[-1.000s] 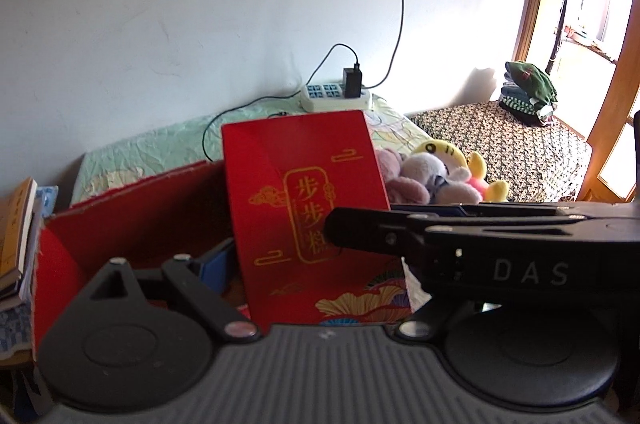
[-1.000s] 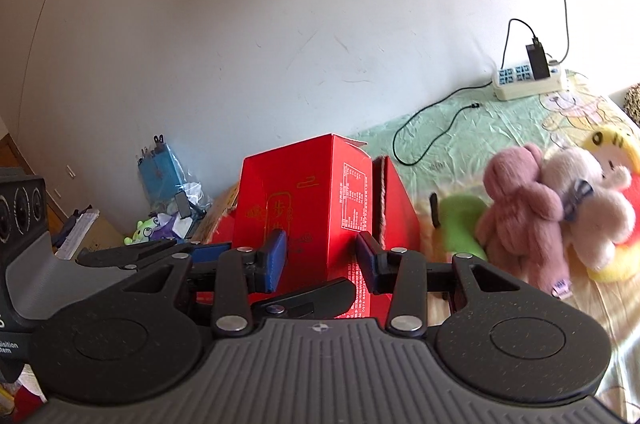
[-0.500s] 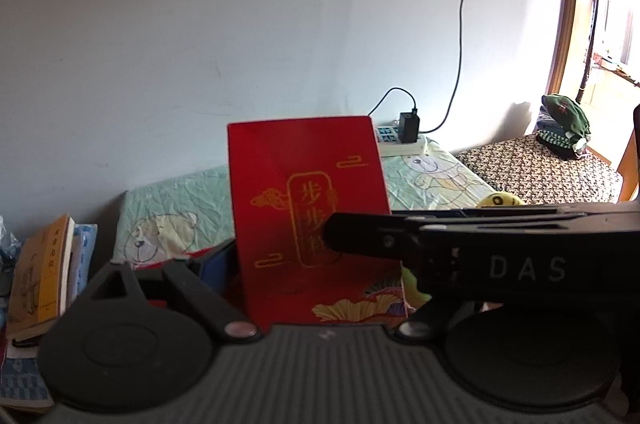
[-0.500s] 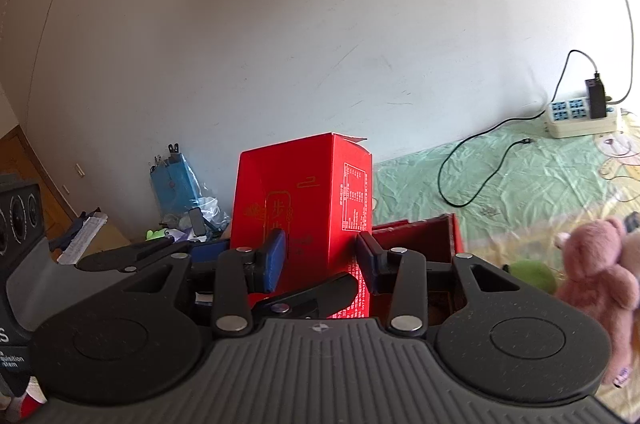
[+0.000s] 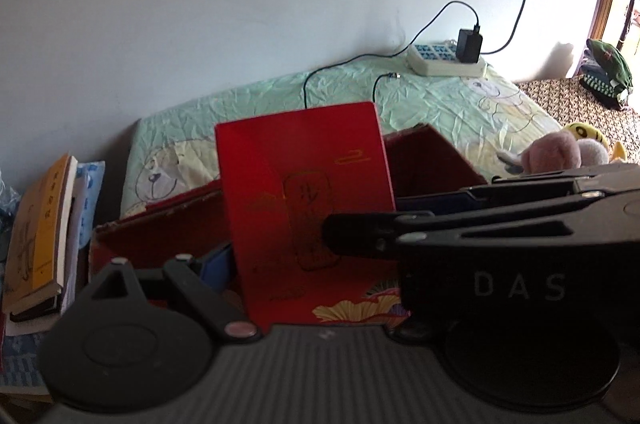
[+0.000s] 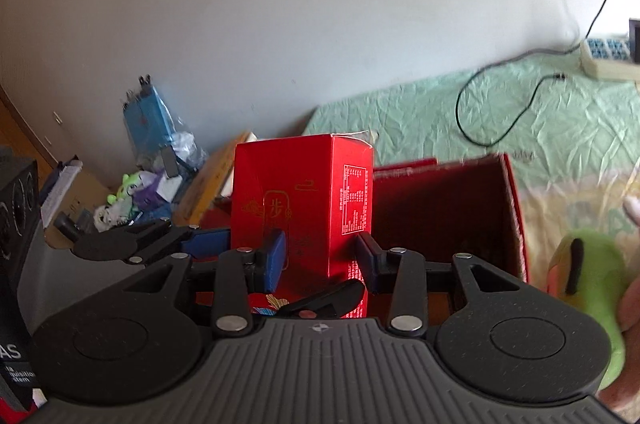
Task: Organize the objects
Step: 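Carry the red gift box over the red cardboard box, then lower the gift box into the red box and open the right gripper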
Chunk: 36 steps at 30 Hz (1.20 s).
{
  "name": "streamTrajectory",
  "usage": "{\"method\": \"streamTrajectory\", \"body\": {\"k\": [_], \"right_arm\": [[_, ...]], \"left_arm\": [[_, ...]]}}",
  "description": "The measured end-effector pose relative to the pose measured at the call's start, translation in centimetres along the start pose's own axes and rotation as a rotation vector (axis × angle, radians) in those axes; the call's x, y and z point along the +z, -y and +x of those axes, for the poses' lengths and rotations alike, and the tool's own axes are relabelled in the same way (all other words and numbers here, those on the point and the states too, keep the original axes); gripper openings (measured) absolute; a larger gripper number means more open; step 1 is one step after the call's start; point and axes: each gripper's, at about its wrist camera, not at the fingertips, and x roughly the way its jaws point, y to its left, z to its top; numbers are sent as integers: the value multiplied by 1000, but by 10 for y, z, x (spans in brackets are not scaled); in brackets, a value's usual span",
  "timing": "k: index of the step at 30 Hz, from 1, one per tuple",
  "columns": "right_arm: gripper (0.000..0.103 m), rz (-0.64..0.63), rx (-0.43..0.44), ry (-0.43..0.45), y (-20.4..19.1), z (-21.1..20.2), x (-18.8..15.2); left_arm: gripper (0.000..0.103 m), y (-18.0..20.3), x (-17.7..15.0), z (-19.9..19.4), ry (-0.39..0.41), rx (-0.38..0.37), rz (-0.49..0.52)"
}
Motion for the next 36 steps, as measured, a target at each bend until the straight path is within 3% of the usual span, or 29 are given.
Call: {"method": "streamTrajectory", "body": {"k": [11,16,25,36], "right_arm": [[43,60,-68,-203,15,38,-3],[42,113,-60,-242,23,45,-6],[44,108,-97,-294,24,59,-3],[42,87,-127,-264,26,59,-4]], "left_arm": [[87,-6,-9,49,-239,-79,-57],[87,-12,-6,54,-283,-100,-95],[84,-7,-9,56,-295,-73,-60],[89,-12,-9,62,-329,-111,-65]]}}
